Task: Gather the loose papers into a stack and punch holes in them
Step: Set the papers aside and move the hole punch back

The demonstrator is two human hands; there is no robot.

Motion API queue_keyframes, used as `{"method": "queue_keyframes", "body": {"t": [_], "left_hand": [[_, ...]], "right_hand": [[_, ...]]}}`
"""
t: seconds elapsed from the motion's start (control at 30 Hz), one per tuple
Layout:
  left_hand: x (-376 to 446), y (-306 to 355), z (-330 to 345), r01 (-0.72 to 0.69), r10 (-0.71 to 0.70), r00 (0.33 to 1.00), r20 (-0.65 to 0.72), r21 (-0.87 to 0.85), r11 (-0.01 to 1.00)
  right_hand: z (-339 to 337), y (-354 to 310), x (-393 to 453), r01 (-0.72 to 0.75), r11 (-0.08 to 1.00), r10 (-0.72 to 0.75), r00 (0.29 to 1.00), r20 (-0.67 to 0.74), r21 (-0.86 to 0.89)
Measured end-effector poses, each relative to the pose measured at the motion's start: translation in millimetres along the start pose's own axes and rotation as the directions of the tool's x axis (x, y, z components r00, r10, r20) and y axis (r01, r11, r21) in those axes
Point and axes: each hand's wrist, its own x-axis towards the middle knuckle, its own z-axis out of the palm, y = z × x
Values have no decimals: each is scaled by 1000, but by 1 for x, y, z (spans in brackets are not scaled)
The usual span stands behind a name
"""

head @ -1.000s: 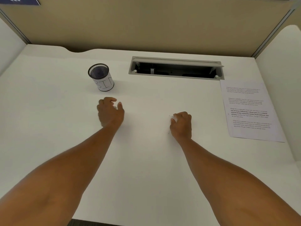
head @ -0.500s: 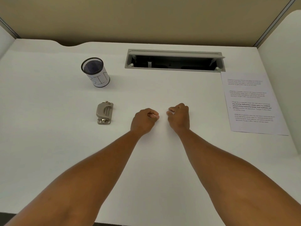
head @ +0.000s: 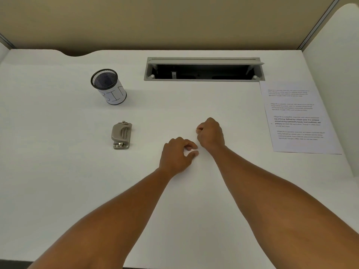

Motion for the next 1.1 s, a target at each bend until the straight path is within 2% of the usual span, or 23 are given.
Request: {"method": "queue_keyframes", "body": {"t": [0.23,0.43,0.6,0.77,1.1], "left_hand": [[-7,7,6,28,-27,997,-67,10,1000],[-7,13,7,85,-92,991,-101,-70,994],[-10,17,8,99,-106,987,-117,-65,993],[-7,22,10,131,-130,986,-102,9,991],[2,38,13,128,-121,992,-41,305,944]], "right_hand": [[5,9,-3,71,995,-69,997,25,-65],[6,16,-6,81,997,-81,996,22,-2],[9,23,-11,92,993,-91,996,-13,68],[10,27,-16,105,988,-100,994,-44,116],[14,33,-24,115,983,-103,991,-87,145]]}}
